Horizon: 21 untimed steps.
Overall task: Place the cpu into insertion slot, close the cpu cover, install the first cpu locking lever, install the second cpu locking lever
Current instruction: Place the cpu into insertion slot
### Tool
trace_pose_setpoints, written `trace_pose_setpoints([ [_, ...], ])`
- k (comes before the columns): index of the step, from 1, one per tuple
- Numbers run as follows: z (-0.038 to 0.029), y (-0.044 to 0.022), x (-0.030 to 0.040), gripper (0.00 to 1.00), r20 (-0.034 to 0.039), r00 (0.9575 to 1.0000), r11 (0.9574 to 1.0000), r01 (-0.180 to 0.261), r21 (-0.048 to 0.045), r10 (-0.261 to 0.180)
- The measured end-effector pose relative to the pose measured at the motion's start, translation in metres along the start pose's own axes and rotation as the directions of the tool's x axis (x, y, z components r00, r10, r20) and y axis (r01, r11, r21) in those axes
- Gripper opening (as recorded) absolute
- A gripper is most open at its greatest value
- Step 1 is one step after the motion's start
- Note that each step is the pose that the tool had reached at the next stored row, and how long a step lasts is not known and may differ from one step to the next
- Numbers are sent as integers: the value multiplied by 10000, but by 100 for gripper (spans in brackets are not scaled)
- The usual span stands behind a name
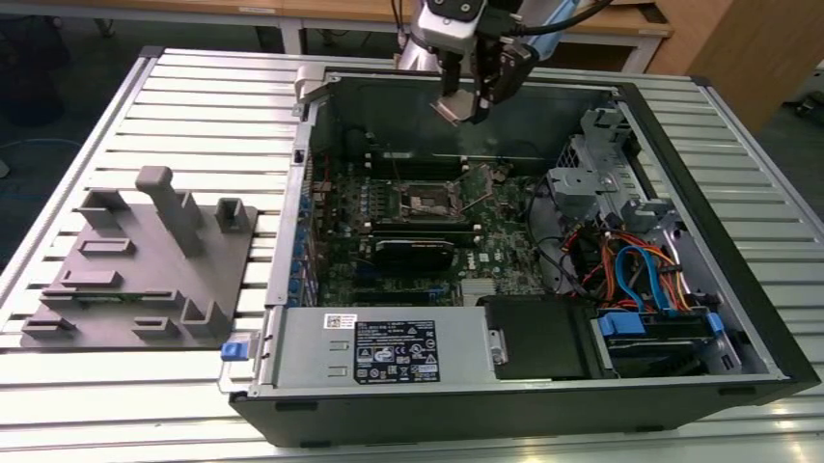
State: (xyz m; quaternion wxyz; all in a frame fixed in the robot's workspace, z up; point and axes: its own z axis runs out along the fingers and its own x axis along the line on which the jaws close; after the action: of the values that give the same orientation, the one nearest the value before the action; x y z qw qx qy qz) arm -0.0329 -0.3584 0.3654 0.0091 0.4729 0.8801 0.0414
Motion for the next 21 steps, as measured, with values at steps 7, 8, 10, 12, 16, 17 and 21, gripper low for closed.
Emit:
trace_pose_setpoints([
  [7, 22, -2, -1, 54, -44, 9975, 9973, -711, 157, 712],
  [8, 26, -2, -1, 54, -30, 9962, 9961, -868, 153, 868],
  [10, 35, -3, -1, 54, -1, 9929, 9928, -1186, 145, 1186],
  [12, 43, -3, -1, 54, 22, 9894, 9893, -1453, 137, 1453],
  [16, 57, -5, -1, 54, 67, 9807, 9806, -1956, 122, 1955],
  [17, 60, -5, -1, 54, 78, 9783, 9783, -2070, 119, 2069],
  [21, 72, -5, 0, 54, 118, 9689, 9688, -2474, 116, 2472],
])
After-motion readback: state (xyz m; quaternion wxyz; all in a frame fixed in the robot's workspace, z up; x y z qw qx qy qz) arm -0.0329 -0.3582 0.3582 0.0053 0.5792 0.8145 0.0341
